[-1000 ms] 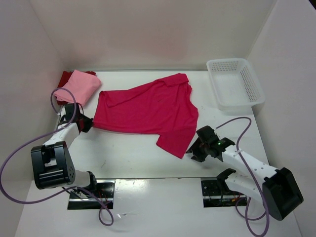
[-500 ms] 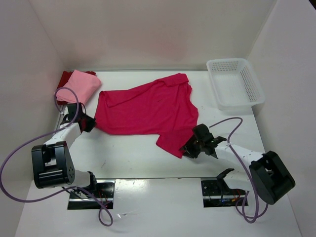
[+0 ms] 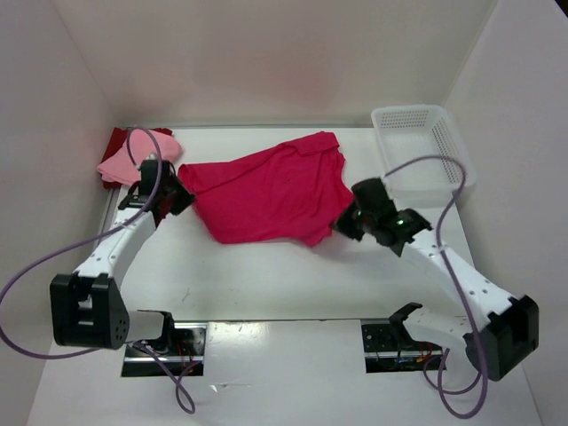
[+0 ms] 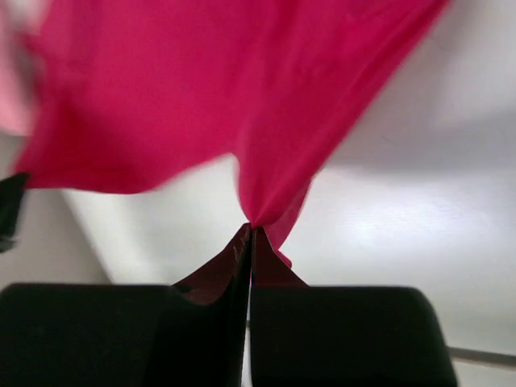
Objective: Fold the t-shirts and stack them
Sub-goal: Flatten out the tshirt
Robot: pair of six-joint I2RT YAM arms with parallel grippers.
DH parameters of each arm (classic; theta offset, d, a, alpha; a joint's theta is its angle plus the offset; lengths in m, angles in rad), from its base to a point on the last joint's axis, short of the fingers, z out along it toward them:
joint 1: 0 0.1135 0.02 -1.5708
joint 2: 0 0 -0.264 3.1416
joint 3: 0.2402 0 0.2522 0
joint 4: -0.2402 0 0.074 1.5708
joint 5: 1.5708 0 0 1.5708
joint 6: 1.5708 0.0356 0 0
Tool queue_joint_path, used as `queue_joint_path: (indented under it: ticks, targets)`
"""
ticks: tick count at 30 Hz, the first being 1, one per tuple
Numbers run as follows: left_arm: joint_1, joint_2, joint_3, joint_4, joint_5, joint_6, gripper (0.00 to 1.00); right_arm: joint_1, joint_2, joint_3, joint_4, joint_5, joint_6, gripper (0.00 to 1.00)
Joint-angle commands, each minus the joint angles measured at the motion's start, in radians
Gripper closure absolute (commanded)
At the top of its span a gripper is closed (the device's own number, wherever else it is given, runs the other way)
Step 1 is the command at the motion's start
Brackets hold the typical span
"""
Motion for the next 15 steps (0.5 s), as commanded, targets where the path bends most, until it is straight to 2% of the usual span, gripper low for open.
queue_joint_path:
  ticks: [1, 4, 5, 6, 7, 8, 10, 11, 13, 15]
  targets:
    - [-0.025, -0.15, 0.171, -0.109, 0.018, 0.093, 1.0, -0.01, -0.097, 0.308, -0.188, 0.15, -0.133, 1.0]
    - [-0.002, -0.185, 0.401, -0.204, 0.062, 0.129, 1.0, -0.01, -0.057, 0.609, -0.297, 0.202, -0.221, 1.0]
    - [0.022, -0.172, 0.47, -0.217, 0.091, 0.144, 1.0, -0.01, -0.04, 0.771, -0.317, 0.218, -0.241, 1.0]
    - [0.035, -0.142, 0.615, -0.228, 0.117, 0.144, 1.0, -0.01, -0.024, 0.853, -0.347, 0.232, -0.285, 1.0]
    - [0.047, -0.126, 0.683, -0.237, 0.16, 0.144, 1.0, -0.01, -0.008, 0.929, -0.36, 0.258, -0.307, 1.0]
    - [0.074, -0.105, 0.746, -0.252, 0.174, 0.144, 1.0, -0.01, 0.025, 1.079, -0.371, 0.27, -0.328, 1.0]
    - [0.084, -0.096, 0.913, -0.289, 0.145, 0.144, 1.0, -0.01, 0.061, 1.233, -0.4, 0.291, -0.386, 1.0]
    - [0.084, -0.096, 0.956, -0.301, 0.127, 0.153, 1.0, -0.01, 0.102, 1.39, -0.412, 0.311, -0.399, 1.0]
    - [0.084, -0.096, 1.027, -0.324, 0.101, 0.153, 1.0, -0.01, 0.14, 1.59, -0.421, 0.311, -0.432, 1.0]
    - [0.084, -0.096, 1.027, -0.324, 0.1, 0.153, 0.99, -0.01, 0.188, 1.689, -0.392, 0.292, -0.443, 1.0]
